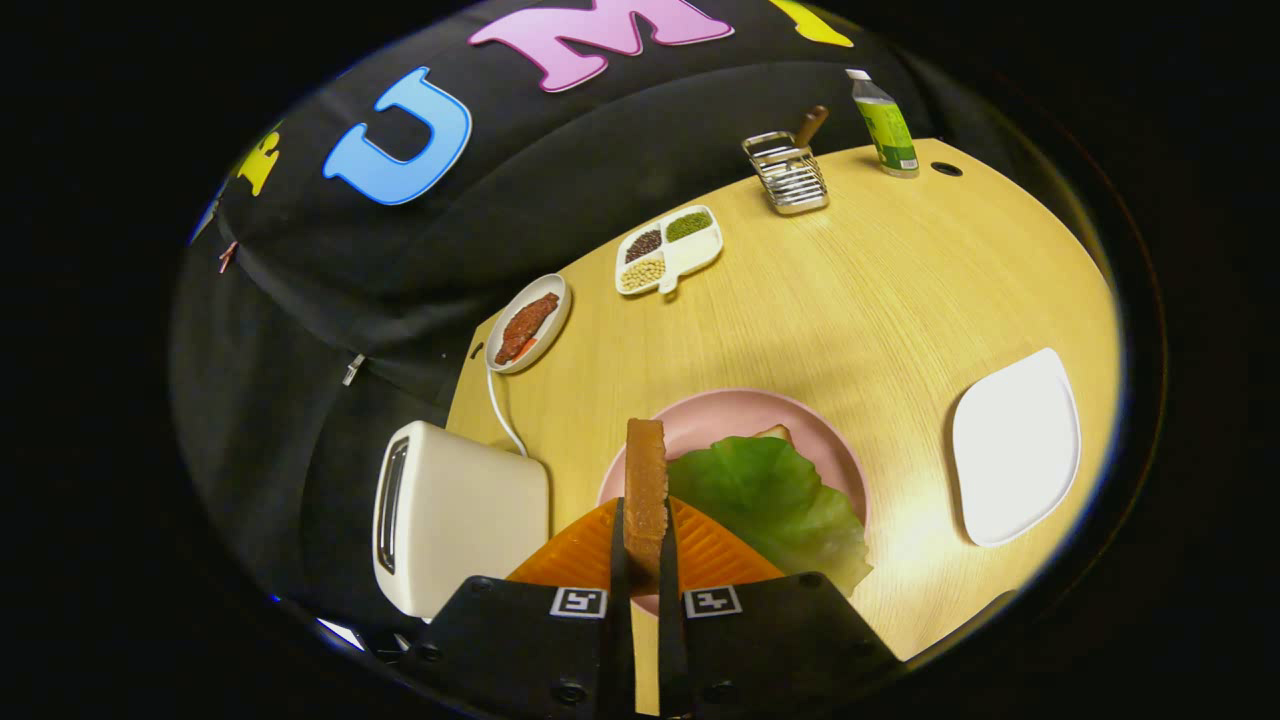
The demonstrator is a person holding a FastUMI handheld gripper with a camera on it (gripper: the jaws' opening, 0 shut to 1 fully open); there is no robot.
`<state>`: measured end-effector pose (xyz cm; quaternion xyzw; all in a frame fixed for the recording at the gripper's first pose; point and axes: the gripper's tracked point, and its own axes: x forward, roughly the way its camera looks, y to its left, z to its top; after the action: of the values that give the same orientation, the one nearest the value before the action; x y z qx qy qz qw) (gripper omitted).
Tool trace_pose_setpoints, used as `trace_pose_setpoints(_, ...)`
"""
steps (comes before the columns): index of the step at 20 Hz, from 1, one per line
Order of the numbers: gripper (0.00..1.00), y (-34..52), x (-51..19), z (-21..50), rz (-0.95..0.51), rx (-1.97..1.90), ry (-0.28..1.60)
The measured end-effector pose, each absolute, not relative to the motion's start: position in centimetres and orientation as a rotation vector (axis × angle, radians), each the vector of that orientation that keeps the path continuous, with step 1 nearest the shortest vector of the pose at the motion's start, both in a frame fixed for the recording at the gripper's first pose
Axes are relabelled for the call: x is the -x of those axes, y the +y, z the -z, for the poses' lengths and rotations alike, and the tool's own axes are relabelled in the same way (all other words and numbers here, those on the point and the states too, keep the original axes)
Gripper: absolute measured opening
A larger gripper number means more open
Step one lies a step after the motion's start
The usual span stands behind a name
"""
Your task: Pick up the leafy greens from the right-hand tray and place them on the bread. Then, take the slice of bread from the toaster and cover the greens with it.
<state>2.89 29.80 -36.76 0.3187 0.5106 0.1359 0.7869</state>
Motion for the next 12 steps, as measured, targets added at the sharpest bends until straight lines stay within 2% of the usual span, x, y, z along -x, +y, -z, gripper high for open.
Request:
trace_pose_setpoints(4,0.15,27.8,-2.9,39.7,-0.26,-0.607,1.122)
trace_pose_setpoints(6,0.23,26.9,-2.9,41.6,-0.245,-0.545,1.134)
trace_pose_setpoints(7,0.31,26.6,-2.9,42.1,-0.24,-0.515,1.133)
trace_pose_setpoints(10,0.46,26.0,-2.9,43.1,-0.238,-0.41,1.122)
trace_pose_setpoints(11,0.54,25.8,-3.0,43.1,-0.244,-0.369,1.114)
trace_pose_setpoints(12,0.56,25.6,-2.7,42.6,-0.245,-0.328,1.106)
